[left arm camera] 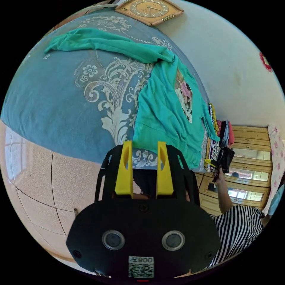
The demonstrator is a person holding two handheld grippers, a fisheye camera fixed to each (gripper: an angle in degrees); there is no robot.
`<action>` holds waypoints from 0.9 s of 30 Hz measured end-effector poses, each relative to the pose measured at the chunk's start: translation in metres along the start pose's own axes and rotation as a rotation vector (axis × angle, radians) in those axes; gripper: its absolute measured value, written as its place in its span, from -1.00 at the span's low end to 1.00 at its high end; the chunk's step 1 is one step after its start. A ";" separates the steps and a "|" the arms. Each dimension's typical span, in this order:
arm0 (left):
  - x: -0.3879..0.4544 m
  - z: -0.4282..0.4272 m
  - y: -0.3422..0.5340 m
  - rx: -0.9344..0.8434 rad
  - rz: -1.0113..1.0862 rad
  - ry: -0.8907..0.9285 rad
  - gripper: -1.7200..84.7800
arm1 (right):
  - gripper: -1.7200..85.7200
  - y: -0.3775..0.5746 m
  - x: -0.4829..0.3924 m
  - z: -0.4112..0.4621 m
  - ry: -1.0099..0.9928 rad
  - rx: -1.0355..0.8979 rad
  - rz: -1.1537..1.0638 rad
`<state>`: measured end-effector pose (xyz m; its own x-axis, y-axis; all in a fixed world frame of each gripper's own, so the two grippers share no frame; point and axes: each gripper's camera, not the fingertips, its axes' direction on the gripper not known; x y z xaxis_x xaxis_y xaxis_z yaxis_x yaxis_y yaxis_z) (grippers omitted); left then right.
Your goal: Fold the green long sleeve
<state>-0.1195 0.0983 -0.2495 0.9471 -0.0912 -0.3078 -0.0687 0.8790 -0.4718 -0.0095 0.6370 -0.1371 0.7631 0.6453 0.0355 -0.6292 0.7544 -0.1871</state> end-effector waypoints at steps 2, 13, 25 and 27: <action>-0.006 0.001 0.002 0.009 -0.011 -0.025 -0.72 | -0.76 0.006 0.007 0.009 -0.009 -0.001 0.024; -0.038 0.005 0.015 -0.004 -0.028 0.036 -0.84 | -0.78 0.029 0.034 0.050 0.062 -0.013 0.075; -0.062 -0.059 0.060 0.120 0.023 0.196 -0.90 | -0.95 0.073 0.057 0.011 -0.074 -0.024 -0.020; -0.070 -0.073 0.073 0.150 0.018 0.213 -0.90 | -0.95 0.083 0.062 0.001 -0.110 -0.003 -0.025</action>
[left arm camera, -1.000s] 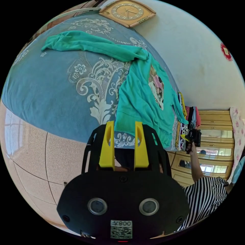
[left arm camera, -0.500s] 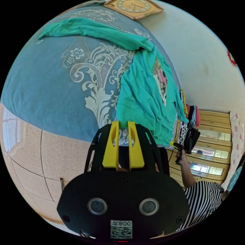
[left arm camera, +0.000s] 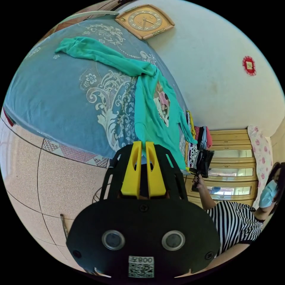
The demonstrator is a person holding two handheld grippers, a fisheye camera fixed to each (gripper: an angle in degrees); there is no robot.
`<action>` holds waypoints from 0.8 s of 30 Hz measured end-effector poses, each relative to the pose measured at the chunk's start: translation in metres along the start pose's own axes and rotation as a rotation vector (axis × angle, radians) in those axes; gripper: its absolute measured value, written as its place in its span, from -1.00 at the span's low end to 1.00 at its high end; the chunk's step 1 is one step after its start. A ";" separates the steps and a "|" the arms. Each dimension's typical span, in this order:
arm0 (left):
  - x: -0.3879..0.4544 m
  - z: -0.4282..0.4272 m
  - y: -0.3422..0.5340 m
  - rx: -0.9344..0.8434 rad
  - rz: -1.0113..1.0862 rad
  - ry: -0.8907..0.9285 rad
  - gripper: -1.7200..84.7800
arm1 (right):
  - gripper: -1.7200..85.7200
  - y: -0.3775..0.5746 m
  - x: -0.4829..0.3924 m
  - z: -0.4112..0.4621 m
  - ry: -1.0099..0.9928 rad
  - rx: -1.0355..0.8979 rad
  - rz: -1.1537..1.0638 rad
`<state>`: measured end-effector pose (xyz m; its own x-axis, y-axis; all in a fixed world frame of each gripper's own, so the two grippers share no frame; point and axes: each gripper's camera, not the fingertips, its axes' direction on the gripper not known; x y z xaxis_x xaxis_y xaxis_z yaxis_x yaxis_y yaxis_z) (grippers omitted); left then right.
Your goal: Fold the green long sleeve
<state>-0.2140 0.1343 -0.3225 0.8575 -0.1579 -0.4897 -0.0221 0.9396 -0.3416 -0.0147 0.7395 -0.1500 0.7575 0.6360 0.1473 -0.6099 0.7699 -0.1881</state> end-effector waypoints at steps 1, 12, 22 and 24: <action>-0.001 -0.004 0.002 0.004 0.000 -0.002 -0.90 | -0.95 0.006 0.002 -0.006 -0.022 0.010 -0.003; -0.031 -0.023 0.033 0.042 -0.068 0.017 -0.91 | -0.96 0.034 0.011 0.002 -0.022 -0.033 -0.012; -0.041 0.007 0.020 0.006 -0.111 0.032 -0.91 | -0.96 0.039 0.017 -0.013 0.015 -0.020 0.014; -0.044 0.016 0.013 -0.018 -0.122 0.016 -0.90 | -0.96 0.036 0.017 -0.017 0.034 -0.021 0.015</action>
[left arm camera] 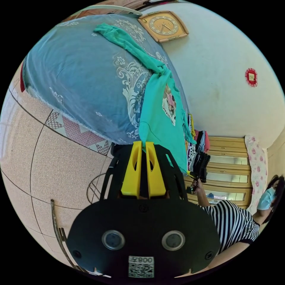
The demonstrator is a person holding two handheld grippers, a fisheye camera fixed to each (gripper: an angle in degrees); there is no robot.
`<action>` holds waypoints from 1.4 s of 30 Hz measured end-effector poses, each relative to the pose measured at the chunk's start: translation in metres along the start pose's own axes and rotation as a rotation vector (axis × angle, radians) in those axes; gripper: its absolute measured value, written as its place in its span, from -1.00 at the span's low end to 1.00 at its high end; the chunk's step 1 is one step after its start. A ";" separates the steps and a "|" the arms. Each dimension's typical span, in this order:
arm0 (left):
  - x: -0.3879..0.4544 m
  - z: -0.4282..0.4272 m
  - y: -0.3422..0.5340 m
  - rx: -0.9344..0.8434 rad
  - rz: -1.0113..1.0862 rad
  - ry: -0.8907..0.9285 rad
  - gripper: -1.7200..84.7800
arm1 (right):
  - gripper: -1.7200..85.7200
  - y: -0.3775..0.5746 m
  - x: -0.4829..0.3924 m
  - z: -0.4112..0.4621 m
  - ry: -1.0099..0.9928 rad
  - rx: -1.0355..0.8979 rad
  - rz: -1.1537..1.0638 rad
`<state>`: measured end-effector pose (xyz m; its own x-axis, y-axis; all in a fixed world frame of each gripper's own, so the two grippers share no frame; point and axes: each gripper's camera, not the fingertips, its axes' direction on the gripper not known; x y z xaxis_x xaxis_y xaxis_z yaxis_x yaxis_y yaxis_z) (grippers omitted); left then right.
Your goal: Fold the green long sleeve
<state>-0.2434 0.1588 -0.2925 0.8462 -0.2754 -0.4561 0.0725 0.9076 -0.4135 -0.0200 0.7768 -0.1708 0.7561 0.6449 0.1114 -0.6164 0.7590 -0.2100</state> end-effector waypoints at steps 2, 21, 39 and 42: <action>-0.005 0.012 -0.007 -0.023 -0.024 -0.003 -0.90 | -0.96 -0.006 0.005 0.003 0.014 -0.016 0.019; 0.147 0.109 -0.253 0.046 0.276 -0.261 -0.76 | -0.89 -0.098 0.001 -0.019 -0.043 0.054 0.112; 0.253 0.270 -0.488 -0.011 0.468 -0.738 -0.90 | -0.80 -0.465 -0.155 -0.063 0.570 0.235 -0.238; 0.267 0.262 -0.505 0.054 0.487 -0.787 -0.92 | -0.86 -0.490 -0.155 -0.055 0.618 0.196 -0.198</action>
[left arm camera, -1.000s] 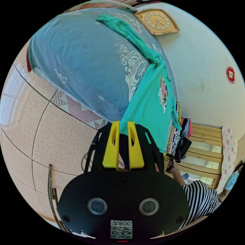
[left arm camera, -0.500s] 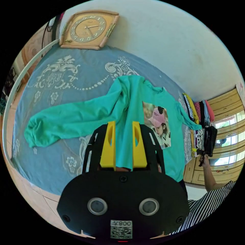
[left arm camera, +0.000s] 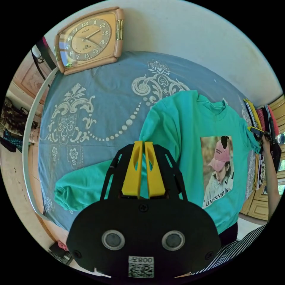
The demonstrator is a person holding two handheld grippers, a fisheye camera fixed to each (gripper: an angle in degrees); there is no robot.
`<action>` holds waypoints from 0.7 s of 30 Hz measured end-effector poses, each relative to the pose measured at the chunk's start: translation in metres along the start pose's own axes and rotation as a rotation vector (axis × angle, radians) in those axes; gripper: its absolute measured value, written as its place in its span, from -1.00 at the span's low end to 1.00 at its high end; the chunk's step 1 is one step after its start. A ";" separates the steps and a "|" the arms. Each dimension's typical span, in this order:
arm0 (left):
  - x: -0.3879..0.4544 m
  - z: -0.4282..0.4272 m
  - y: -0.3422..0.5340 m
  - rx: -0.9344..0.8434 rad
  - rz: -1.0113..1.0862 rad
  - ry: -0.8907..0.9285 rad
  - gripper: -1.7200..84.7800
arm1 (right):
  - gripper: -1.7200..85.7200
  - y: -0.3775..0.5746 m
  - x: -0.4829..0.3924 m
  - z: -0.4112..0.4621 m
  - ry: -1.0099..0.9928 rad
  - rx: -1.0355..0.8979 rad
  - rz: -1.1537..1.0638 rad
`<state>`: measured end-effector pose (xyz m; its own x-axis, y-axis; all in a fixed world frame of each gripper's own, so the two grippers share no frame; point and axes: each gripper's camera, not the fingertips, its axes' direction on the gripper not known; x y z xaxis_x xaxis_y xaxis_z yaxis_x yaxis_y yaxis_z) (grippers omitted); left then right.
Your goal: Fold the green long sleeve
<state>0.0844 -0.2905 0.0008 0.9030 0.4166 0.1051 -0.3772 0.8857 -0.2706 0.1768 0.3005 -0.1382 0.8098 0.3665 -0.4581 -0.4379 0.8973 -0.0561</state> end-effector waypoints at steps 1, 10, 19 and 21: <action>-0.003 -0.003 -0.005 0.008 -0.006 -0.015 -0.92 | -0.90 -0.005 0.000 0.001 0.015 -0.004 0.008; -0.039 0.013 -0.062 0.053 -0.199 -0.059 -0.90 | -0.95 -0.033 0.002 -0.006 -0.005 0.018 0.058; -0.015 0.023 -0.087 0.243 -0.180 0.055 -0.78 | -0.80 -0.059 -0.020 -0.052 -0.158 0.239 0.015; -0.001 0.033 -0.103 0.243 -0.132 0.116 -0.78 | -0.78 -0.076 -0.033 -0.051 -0.184 0.210 -0.029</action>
<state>0.1157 -0.3755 0.0603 0.9596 0.2812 0.0103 -0.2809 0.9594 -0.0233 0.1634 0.2075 -0.1638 0.8866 0.3612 -0.2888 -0.3384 0.9324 0.1272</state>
